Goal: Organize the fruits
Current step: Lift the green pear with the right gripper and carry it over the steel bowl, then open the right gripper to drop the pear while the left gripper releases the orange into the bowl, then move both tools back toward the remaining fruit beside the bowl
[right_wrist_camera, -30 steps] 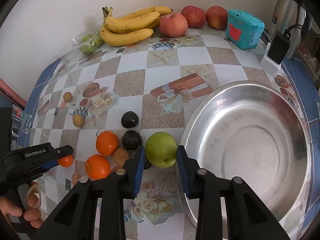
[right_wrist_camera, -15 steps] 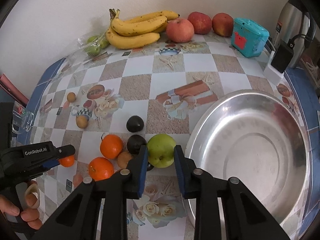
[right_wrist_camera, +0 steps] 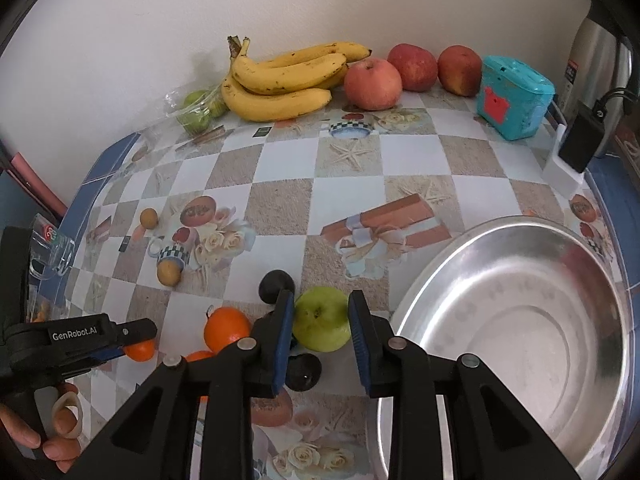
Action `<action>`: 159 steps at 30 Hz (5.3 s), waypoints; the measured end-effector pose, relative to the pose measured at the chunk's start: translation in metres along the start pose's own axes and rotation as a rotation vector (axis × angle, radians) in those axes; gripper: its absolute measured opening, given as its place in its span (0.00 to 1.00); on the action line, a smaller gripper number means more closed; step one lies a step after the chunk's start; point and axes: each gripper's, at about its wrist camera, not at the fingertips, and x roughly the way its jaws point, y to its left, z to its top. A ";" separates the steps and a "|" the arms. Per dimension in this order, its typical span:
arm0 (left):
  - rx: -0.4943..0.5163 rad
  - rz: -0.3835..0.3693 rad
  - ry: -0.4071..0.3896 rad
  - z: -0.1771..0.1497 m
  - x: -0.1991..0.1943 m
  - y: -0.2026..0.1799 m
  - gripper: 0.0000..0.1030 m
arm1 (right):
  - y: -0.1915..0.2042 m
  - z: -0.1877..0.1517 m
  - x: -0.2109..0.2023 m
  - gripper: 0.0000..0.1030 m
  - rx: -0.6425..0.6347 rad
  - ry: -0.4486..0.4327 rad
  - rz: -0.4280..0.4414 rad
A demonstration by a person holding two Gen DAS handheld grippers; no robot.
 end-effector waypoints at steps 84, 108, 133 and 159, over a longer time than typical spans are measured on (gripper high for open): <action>0.758 -0.106 -0.087 -0.154 0.010 -0.232 0.52 | -0.171 -0.050 -0.045 0.40 0.496 0.110 -0.220; 0.558 -0.059 -0.137 -0.111 -0.016 -0.196 0.84 | -0.158 -0.036 -0.065 0.67 0.435 0.062 -0.256; 0.302 0.075 -0.258 -0.059 -0.043 -0.128 1.00 | -0.101 -0.024 -0.064 0.67 0.268 0.062 -0.211; 0.361 0.074 -0.383 -0.057 -0.055 -0.123 1.00 | -0.089 -0.025 -0.049 0.91 0.233 0.028 -0.136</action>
